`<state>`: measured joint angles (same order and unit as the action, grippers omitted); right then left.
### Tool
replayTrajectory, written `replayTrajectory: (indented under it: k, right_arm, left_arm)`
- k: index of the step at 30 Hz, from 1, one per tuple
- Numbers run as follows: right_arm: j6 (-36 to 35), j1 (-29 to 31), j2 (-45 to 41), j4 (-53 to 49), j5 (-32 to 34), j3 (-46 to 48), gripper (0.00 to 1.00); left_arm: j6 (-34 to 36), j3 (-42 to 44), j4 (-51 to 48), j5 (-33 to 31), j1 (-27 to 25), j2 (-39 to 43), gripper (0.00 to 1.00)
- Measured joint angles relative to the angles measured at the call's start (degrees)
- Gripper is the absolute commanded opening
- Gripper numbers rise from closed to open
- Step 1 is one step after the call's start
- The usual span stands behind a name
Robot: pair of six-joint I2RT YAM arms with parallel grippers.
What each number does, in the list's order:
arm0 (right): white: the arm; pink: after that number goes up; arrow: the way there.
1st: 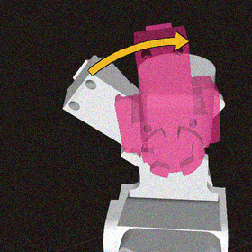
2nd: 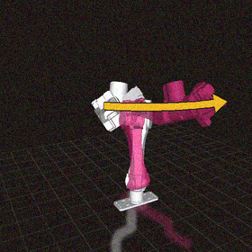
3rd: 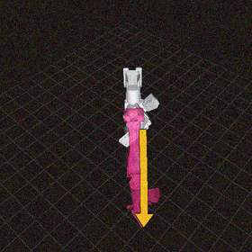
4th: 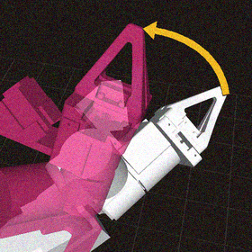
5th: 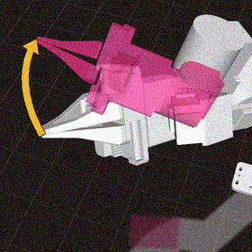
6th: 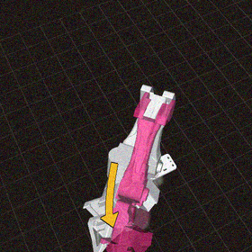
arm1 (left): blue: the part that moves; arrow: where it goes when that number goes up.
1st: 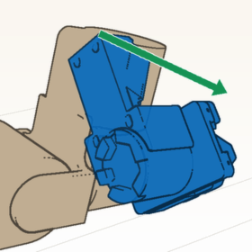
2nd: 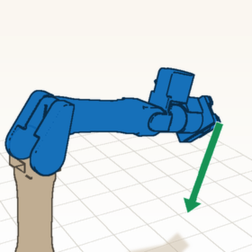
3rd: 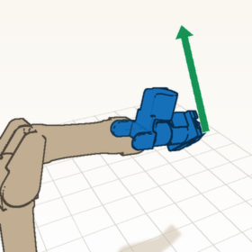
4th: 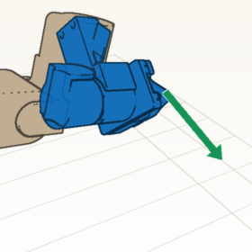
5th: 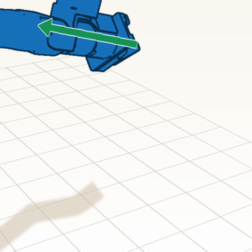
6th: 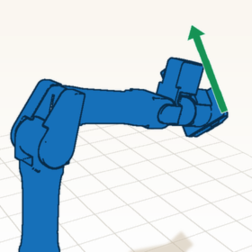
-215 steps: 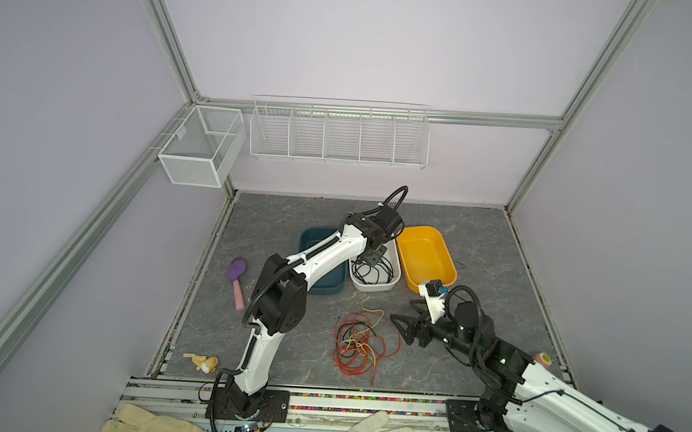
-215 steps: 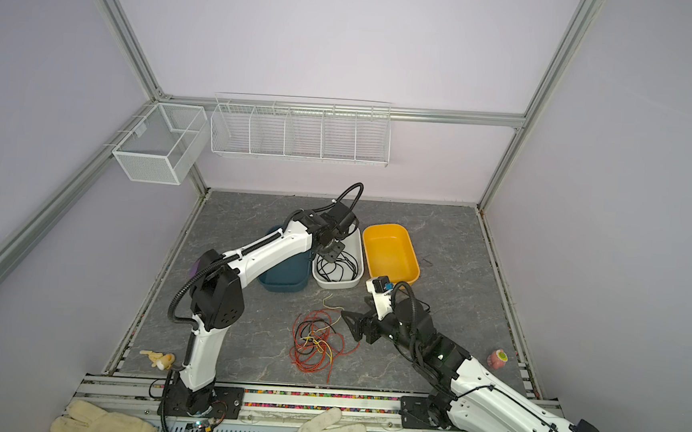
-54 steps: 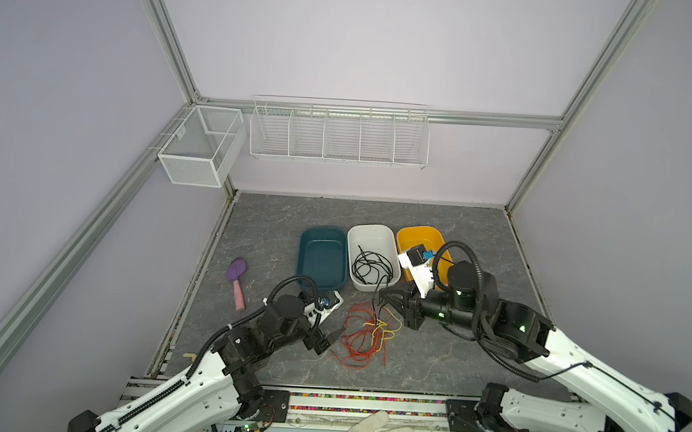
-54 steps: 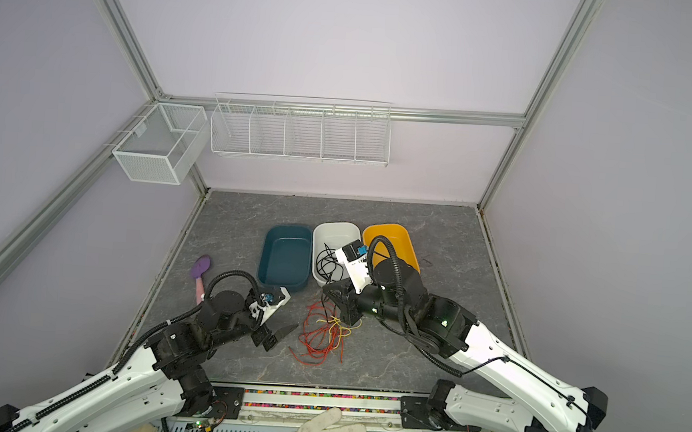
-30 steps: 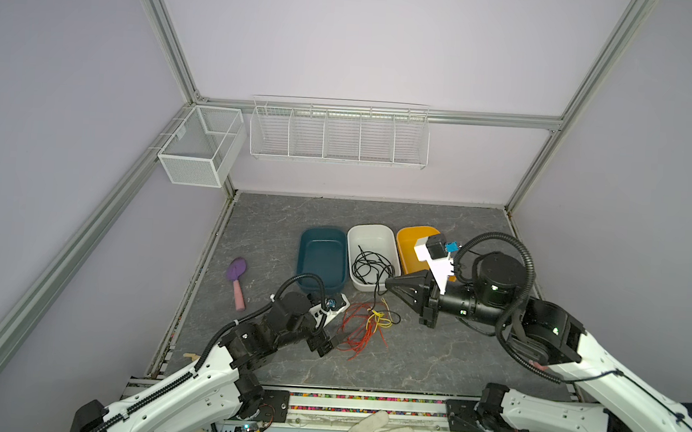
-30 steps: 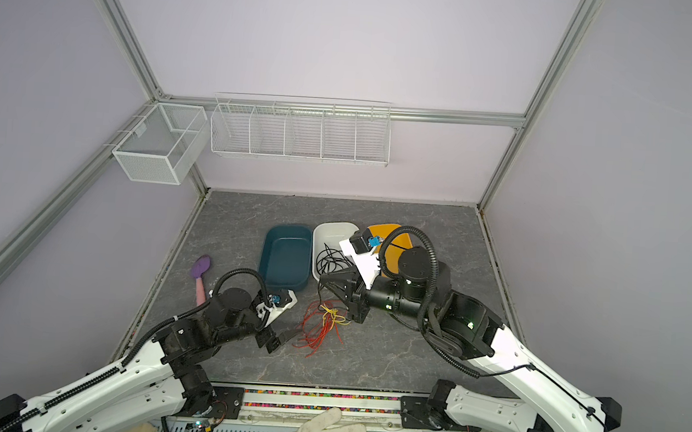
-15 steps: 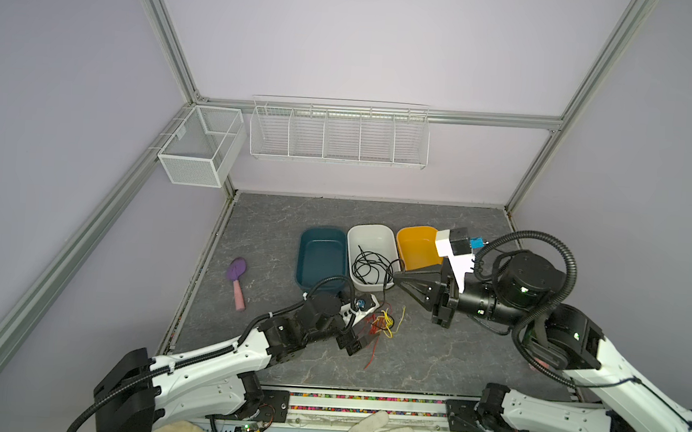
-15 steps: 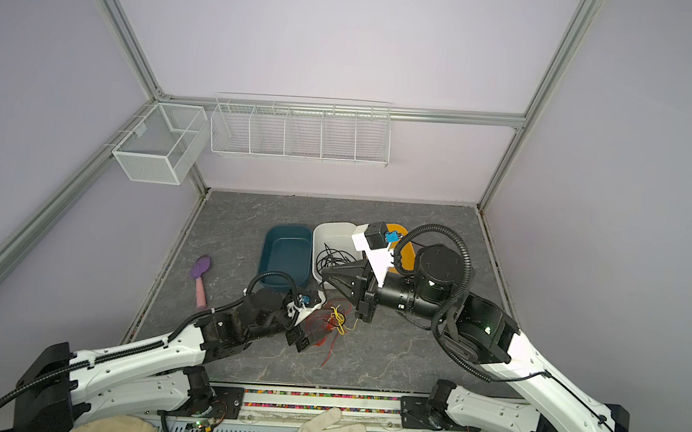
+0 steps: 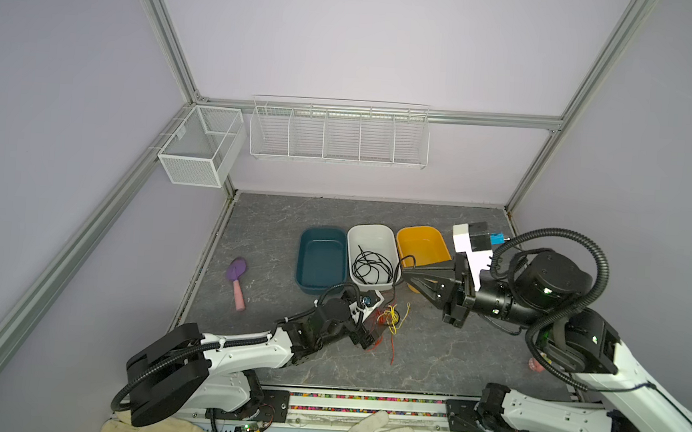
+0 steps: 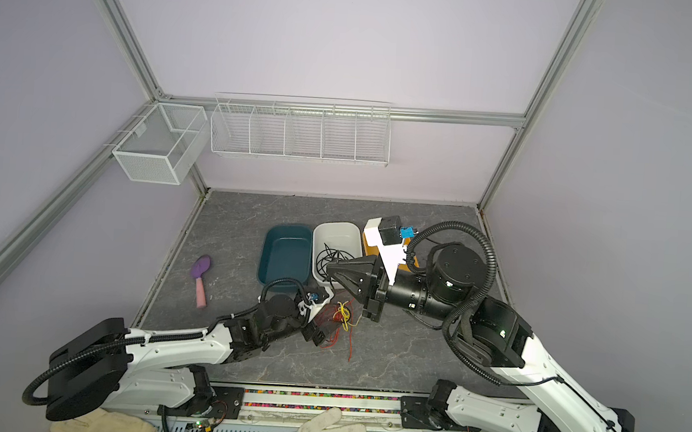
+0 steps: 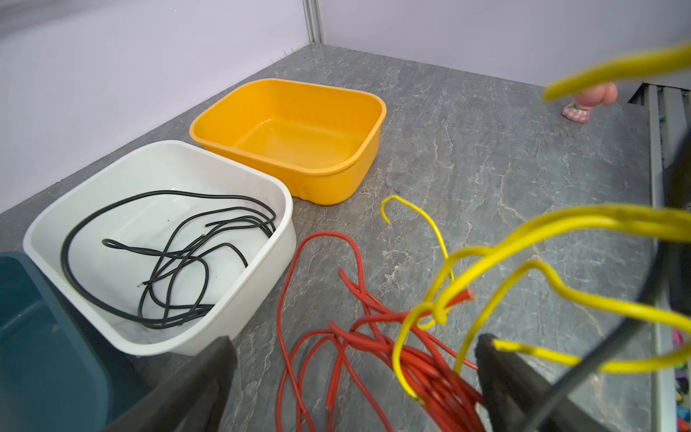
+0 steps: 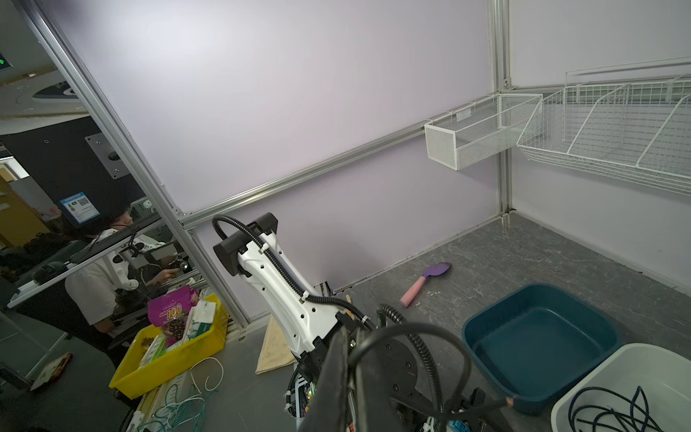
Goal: Untangle the cables
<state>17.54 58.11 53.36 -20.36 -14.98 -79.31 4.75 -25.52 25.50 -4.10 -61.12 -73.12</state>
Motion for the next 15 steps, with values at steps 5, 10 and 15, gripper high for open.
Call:
replayTrajectory:
  k: [5, 10, 15]
  right_arm:
    - [0.2, 0.0, -0.8, -0.1, 0.9, -1.5, 0.07]
    - [0.3, 0.0, -1.5, -0.8, 2.7, -2.7, 0.07]
    - [0.3, 0.0, -1.9, -1.8, 4.6, -4.1, 0.07]
  left_arm:
    - [-1.5, 2.7, 5.0, -1.1, -0.6, -3.6, 1.00]
    - [-2.6, 4.2, 8.0, -2.1, -1.0, -5.8, 1.00]
    - [-2.8, 5.2, 10.5, -2.7, -1.2, -7.5, 1.00]
